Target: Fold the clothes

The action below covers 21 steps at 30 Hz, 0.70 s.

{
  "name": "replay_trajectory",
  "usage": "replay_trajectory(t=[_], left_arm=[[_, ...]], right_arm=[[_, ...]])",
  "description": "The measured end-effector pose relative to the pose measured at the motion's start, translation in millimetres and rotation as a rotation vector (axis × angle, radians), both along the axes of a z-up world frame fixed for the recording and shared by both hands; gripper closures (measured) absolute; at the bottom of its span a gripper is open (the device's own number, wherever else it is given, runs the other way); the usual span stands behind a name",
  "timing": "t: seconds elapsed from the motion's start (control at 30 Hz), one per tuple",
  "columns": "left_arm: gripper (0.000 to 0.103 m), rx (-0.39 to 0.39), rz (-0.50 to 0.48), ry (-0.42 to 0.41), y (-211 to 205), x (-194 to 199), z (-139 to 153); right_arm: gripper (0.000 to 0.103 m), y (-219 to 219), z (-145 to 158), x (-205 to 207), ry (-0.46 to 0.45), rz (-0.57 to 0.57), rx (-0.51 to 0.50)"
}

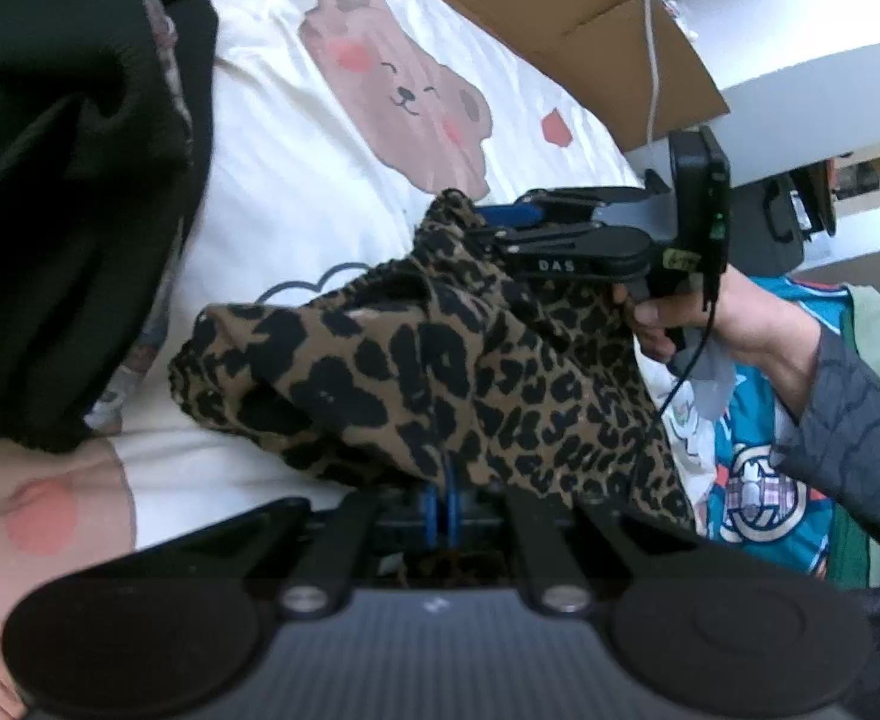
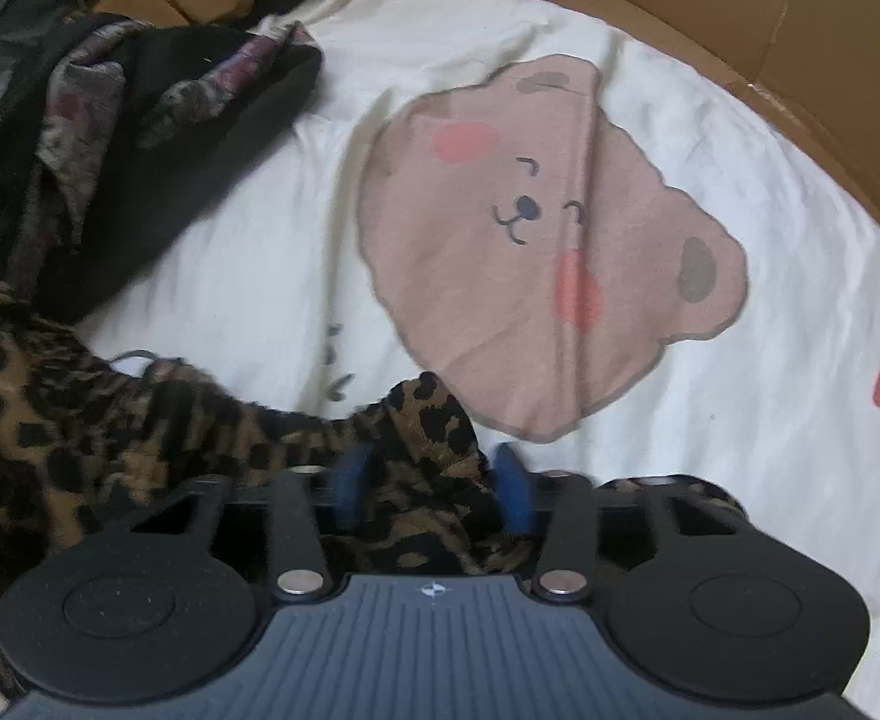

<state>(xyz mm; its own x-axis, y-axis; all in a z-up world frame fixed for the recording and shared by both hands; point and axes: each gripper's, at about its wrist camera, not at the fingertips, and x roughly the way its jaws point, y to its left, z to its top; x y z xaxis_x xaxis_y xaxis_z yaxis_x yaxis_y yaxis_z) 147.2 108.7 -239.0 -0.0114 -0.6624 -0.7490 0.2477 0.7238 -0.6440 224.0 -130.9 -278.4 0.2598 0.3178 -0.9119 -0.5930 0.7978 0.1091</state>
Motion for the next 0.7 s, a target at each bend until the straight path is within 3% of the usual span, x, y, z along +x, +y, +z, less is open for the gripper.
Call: replay_trajectory(t=[0.03,0.13,0.37,0.7], left_arm=[[0.099,-0.004,0.000,-0.003,0,0,1],[0.100,-0.014,0.007,-0.008,3,3,2],[0.100,-0.035,0.005,-0.045,-1,4,9],[0.100,-0.005,-0.053,-0.072,-22,8,7]], right_arm=[[0.084,-1,3,-1,-0.009,0.002,-0.003],[0.088,-12,14,-5,-0.041,-0.026,0.001],[0.091,-47,48,-18,-0.119,-0.118,0.016],[0.091,-132,82,-36,-0.218,-0.384,-0.032]])
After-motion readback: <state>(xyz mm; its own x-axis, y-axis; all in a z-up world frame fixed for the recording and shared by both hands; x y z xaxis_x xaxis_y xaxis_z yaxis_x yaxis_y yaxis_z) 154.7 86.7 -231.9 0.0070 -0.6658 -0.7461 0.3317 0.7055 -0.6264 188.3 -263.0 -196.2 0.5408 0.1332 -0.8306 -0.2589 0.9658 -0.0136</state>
